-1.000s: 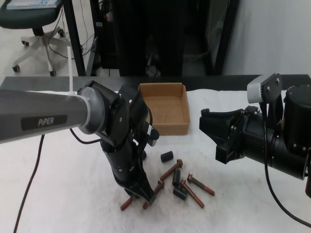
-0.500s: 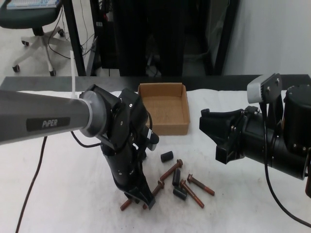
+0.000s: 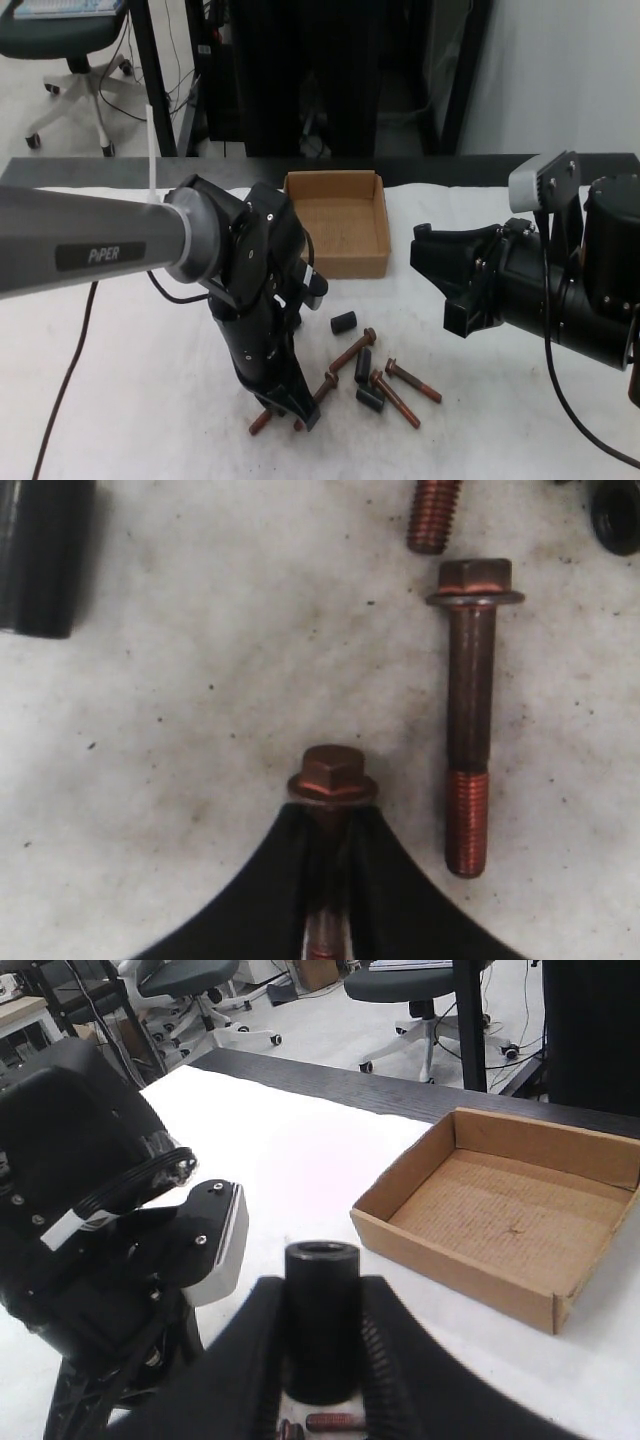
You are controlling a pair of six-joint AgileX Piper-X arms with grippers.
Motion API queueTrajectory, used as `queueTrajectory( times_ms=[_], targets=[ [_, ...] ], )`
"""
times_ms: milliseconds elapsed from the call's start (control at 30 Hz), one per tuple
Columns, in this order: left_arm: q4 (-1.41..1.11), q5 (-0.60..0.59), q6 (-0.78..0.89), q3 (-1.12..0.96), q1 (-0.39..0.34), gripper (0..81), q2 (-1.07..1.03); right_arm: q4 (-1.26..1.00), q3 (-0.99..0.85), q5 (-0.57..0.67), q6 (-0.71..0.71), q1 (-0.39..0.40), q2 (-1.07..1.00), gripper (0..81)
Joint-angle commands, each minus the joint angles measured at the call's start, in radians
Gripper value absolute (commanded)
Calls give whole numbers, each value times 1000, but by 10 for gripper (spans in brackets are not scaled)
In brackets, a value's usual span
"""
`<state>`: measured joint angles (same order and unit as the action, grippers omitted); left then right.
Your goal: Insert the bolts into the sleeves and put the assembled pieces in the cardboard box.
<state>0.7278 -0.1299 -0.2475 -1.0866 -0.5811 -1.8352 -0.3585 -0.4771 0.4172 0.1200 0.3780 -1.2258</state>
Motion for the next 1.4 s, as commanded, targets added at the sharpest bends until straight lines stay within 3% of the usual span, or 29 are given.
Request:
queueTrajectory(
  times_ms=[0, 200, 433, 600, 700, 833, 900, 1233, 1367],
  targets=[
    [-11, -14, 21, 1, -9, 0, -20, -12, -7, 4, 0, -4, 8, 8],
    [-32, -14, 75, -11, -9, 0, 46, -12, -7, 4, 0, -4, 8, 8],
    [-264, 46, 150, -11, 7, 0, 324, -22, -7, 15, 0, -4, 8, 8],
    [-498, 30, 256, -6, 34, 0, 506, -72, -7, 209, 47, 10, 8, 8],
    [-566, -121, 256, 5, 44, 0, 552, -121, -7, 288, 72, 42, 8, 8],
    [-568, -477, 256, 31, 49, 0, 564, -204, -7, 296, 72, 115, 8, 8],
    [-566, -579, 256, 44, 49, 0, 564, -238, -7, 293, 72, 145, 8, 8],
    [-592, -616, 279, 53, 69, 0, 604, -348, -9, 299, 117, 161, 8, 8],
    [-703, -616, 371, 54, 69, 0, 620, -387, -13, 292, 117, 161, 8, 8]
  ],
)
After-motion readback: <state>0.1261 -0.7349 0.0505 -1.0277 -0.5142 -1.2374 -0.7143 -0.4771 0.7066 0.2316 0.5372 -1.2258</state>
